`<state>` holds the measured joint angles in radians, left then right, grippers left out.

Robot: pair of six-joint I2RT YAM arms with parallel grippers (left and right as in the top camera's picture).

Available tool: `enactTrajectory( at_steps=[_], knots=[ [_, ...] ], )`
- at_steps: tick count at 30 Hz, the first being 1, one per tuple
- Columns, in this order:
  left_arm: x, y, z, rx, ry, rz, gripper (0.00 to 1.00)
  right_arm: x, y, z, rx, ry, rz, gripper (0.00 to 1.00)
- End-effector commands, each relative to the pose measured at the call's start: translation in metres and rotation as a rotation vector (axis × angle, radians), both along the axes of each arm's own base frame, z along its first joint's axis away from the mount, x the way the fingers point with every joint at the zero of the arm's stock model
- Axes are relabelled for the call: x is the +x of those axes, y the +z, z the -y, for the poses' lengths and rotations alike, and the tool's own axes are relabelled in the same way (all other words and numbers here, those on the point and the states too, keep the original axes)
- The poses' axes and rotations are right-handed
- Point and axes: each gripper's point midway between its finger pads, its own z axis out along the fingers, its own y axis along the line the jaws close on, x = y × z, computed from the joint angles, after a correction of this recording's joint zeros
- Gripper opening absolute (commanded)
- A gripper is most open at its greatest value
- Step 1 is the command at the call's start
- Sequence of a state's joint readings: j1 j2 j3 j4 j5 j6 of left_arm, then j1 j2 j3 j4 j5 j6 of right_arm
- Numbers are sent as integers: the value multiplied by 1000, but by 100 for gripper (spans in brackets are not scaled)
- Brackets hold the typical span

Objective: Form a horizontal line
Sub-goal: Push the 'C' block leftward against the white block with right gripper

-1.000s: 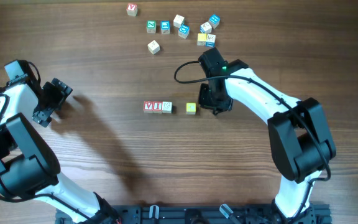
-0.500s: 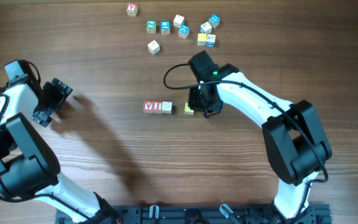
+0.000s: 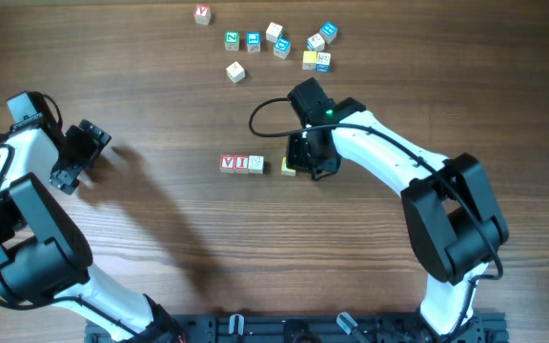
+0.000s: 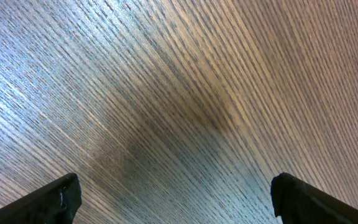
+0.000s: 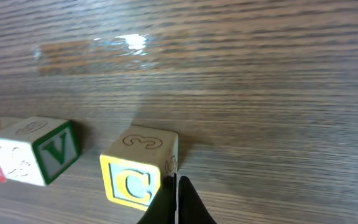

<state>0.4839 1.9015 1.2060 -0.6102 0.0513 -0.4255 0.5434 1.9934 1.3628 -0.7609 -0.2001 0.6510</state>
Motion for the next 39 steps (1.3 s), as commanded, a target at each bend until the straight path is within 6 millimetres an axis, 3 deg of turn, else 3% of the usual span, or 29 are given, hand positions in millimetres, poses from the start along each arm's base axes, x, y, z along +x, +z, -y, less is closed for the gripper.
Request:
enactTrajectory(
  at_steps=[1,5,14,25,39],
  knots=[
    [-2,-5,0,-12,10,-9,100,-7,-2,-15,55,20,-26,4],
    [-2,-5,0,-12,10,-9,100,-2,0,-25,83,33,4,4],
    [-2,-5,0,-12,10,-9,100,-7,-4,-12,13,23,-8,4],
    [-2,-5,0,-12,10,-9,100,-3,2,-44,97,77,52,5],
    [-2,-5,0,-12,10,-9,100,1,-4,-21,-16,48,71,5]
  ],
)
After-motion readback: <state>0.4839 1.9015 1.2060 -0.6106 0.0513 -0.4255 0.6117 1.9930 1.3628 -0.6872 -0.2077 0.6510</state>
